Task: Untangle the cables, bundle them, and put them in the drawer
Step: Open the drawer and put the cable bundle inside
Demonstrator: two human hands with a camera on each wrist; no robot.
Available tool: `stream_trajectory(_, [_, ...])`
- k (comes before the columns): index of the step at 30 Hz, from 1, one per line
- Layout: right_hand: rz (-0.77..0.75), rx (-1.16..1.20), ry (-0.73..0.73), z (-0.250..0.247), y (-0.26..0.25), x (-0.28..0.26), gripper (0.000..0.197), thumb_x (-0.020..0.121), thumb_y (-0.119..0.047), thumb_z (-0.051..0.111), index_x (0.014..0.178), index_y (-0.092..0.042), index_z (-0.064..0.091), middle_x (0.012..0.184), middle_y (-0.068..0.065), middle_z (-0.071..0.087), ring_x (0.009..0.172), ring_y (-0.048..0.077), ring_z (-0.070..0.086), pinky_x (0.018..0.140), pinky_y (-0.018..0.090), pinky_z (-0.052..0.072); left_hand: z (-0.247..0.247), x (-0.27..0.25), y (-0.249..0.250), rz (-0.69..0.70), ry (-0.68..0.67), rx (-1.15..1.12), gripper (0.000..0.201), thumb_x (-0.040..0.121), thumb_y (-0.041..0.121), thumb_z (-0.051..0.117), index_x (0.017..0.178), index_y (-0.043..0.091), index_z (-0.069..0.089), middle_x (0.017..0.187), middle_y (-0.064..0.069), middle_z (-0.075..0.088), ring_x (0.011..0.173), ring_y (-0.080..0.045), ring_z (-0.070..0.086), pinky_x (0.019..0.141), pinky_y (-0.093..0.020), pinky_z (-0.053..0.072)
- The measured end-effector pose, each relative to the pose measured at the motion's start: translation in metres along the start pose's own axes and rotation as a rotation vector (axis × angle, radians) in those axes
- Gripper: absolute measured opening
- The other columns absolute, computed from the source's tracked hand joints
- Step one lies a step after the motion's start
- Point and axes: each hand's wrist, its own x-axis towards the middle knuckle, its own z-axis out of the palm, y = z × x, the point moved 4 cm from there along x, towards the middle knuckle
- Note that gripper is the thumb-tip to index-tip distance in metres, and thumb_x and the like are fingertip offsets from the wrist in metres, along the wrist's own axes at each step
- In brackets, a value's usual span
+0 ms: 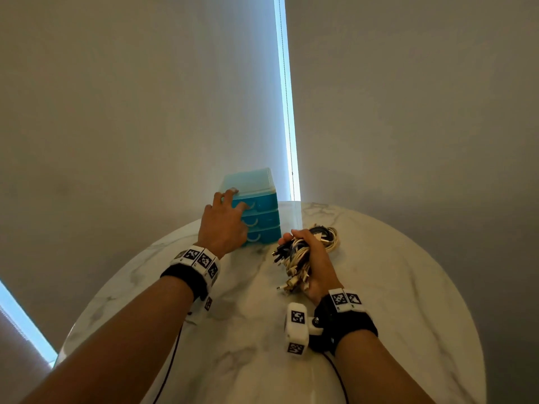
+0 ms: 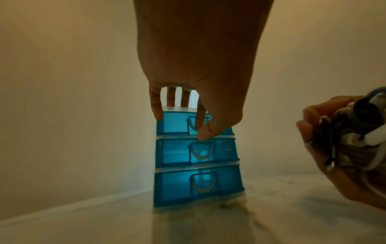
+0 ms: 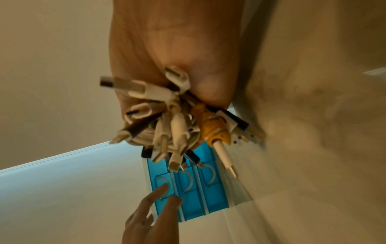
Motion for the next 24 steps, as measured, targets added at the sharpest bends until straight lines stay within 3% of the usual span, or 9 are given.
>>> stream_trajectory(3, [0.042, -0.022, -0.029, 0.002, 0.001, -0.001, 0.043, 0.086, -0.038, 0.081, 0.116, -0.008, 0.074, 0.099, 0.012, 0.065, 0.062, 0.02, 0.054, 0.05, 0.027, 0.047, -0.006, 0.0, 0.006, -0.049, 0.026, -0.055, 0.052, 0.092, 0.043, 0.071, 0.138, 0.022, 0.062, 0.165, -0.008, 0.035, 0.144, -0.035, 0.039, 0.104, -0.05, 0.05])
stream_trajectory(6, [0.079, -0.036, -0.049, 0.004, 0.001, 0.001, 0.068, 0.071, -0.042, 0.092, 0.125, -0.007, 0.072, 0.095, 0.01, 0.056, 0.056, 0.018, 0.047, 0.049, 0.029, 0.042, -0.014, -0.007, 0.011, -0.043, 0.066, -0.107, 0.043, 0.093, 0.044, 0.07, 0.128, 0.02, 0.065, 0.164, -0.005, 0.038, 0.142, -0.032, 0.041, 0.101, -0.048, 0.053])
stream_trajectory(8, [0.064, 0.002, -0.05, 0.006, 0.001, 0.004, 0.061, 0.081, -0.038, 0.085, 0.129, -0.003, 0.07, 0.105, 0.009, 0.07, 0.068, 0.021, 0.064, 0.059, 0.034, 0.055, -0.022, -0.018, 0.014, -0.021, 0.091, -0.172, 0.035, 0.094, 0.042, 0.07, 0.122, 0.02, 0.065, 0.162, -0.004, 0.04, 0.14, -0.03, 0.042, 0.1, -0.047, 0.057])
stream_trajectory(9, [0.057, 0.024, -0.045, 0.007, 0.002, 0.005, 0.06, 0.083, -0.035, 0.082, 0.133, -0.004, 0.069, 0.115, 0.011, 0.075, 0.083, 0.024, 0.072, 0.074, 0.039, 0.06, -0.026, -0.026, 0.016, -0.011, 0.097, -0.205, 0.031, 0.095, 0.041, 0.071, 0.119, 0.021, 0.065, 0.16, -0.003, 0.042, 0.139, -0.029, 0.043, 0.099, -0.046, 0.058])
stream_trajectory(11, [0.063, 0.046, -0.046, 0.01, 0.002, 0.005, 0.062, 0.08, -0.033, 0.084, 0.132, -0.002, 0.069, 0.125, 0.02, 0.072, 0.102, 0.032, 0.068, 0.092, 0.047, 0.053, -0.035, -0.043, 0.018, 0.01, 0.117, -0.244, 0.024, 0.097, 0.041, 0.07, 0.112, 0.024, 0.065, 0.158, -0.001, 0.044, 0.137, -0.027, 0.044, 0.097, -0.045, 0.059])
stream_trajectory(15, [0.087, 0.082, -0.056, 0.008, 0.005, 0.007, 0.046, 0.085, -0.034, 0.078, 0.119, -0.006, 0.065, 0.086, 0.013, 0.059, 0.061, 0.022, 0.057, 0.056, 0.031, 0.051, -0.06, -0.079, 0.025, 0.016, 0.117, -0.299, 0.022, 0.1, 0.052, 0.064, 0.105, 0.031, 0.068, 0.152, 0.009, 0.048, 0.13, -0.017, 0.047, 0.091, -0.04, 0.058])
stream_trajectory(19, [0.085, 0.122, -0.035, 0.003, 0.002, 0.007, 0.037, 0.086, -0.037, 0.075, 0.109, -0.009, 0.066, 0.077, 0.007, 0.053, 0.055, 0.019, 0.051, 0.052, 0.029, 0.044, -0.087, -0.1, 0.022, -0.011, 0.206, -0.582, 0.028, 0.099, 0.055, 0.064, 0.088, 0.035, 0.08, 0.127, 0.018, 0.068, 0.112, -0.005, 0.063, 0.085, -0.032, 0.055])
stream_trajectory(21, [0.093, 0.125, 0.003, 0.002, 0.002, 0.004, 0.023, 0.091, -0.034, 0.071, 0.089, -0.011, 0.07, 0.068, 0.003, 0.05, 0.05, 0.016, 0.048, 0.047, 0.026, 0.04, -0.09, -0.098, 0.004, -0.153, 0.319, -0.874, 0.029, 0.102, 0.047, 0.068, 0.081, 0.033, 0.084, 0.112, 0.018, 0.077, 0.104, -0.004, 0.069, 0.087, -0.03, 0.055])
stream_trajectory(24, [0.073, 0.147, 0.0, 0.005, -0.003, -0.005, 0.026, 0.097, -0.028, 0.065, 0.078, -0.013, 0.074, 0.063, 0.001, 0.052, 0.044, 0.014, 0.047, 0.04, 0.023, 0.039, -0.055, -0.087, -0.03, -0.492, 0.348, -1.283, 0.021, 0.102, 0.044, 0.068, 0.103, 0.029, 0.082, 0.112, 0.01, 0.08, 0.112, -0.018, 0.07, 0.087, -0.035, 0.055])
